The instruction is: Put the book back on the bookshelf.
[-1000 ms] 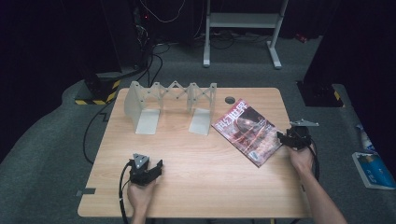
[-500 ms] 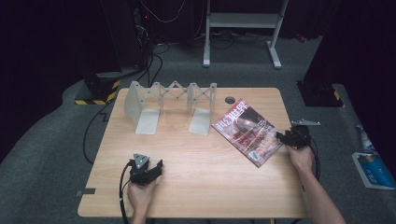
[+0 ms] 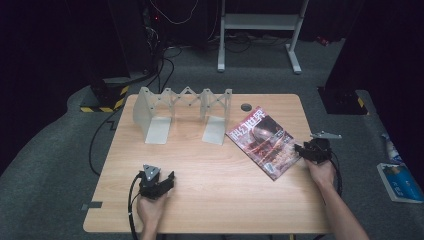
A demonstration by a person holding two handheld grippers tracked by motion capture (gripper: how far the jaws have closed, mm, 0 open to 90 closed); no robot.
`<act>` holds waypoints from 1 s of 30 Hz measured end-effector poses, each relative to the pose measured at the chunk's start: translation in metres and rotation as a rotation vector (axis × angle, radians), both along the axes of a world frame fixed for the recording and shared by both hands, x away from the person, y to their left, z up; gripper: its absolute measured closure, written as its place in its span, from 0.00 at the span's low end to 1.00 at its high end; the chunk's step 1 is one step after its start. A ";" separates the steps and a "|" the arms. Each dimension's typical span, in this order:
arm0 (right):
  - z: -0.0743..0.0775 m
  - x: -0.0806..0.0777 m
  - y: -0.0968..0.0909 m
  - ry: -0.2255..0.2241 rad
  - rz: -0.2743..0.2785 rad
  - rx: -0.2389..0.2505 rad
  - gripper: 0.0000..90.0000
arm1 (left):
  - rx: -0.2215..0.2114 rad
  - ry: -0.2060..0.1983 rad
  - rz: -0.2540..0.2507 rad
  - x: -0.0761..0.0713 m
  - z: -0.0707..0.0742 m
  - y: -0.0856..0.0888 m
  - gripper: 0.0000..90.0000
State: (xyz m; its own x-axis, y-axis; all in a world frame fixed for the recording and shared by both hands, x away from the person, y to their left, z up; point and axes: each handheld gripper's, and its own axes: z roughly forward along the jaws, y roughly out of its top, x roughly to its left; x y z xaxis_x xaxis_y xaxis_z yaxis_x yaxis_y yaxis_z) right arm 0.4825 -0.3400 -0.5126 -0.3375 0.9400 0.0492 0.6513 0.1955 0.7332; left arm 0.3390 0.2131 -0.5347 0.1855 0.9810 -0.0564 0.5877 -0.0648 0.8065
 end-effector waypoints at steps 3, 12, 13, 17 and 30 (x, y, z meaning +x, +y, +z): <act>0.001 -0.004 0.003 -0.003 0.007 -0.020 0.58 | 0.008 0.000 -0.007 0.000 0.000 -0.001 0.42; -0.002 -0.024 0.006 -0.027 0.029 -0.021 0.59 | 0.021 0.001 -0.012 0.000 0.000 -0.002 0.41; -0.002 -0.028 0.007 -0.032 0.034 -0.028 0.59 | 0.019 0.001 -0.010 0.000 0.000 -0.002 0.41; -0.001 -0.033 0.009 -0.034 0.038 -0.038 0.60 | 0.021 0.000 -0.013 0.000 0.000 -0.002 0.41; -0.002 -0.059 0.017 -0.055 0.061 -0.060 0.60 | 0.006 0.004 -0.020 0.000 0.000 -0.002 0.42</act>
State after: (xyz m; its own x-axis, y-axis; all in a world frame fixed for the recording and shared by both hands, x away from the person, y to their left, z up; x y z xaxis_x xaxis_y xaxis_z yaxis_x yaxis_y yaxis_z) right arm 0.4233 -0.3232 -0.5148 -0.3944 0.9185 -0.0268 0.5962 0.2780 0.7532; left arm 0.3390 0.2113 -0.5343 0.2048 0.9775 -0.0511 0.5894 -0.0815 0.8037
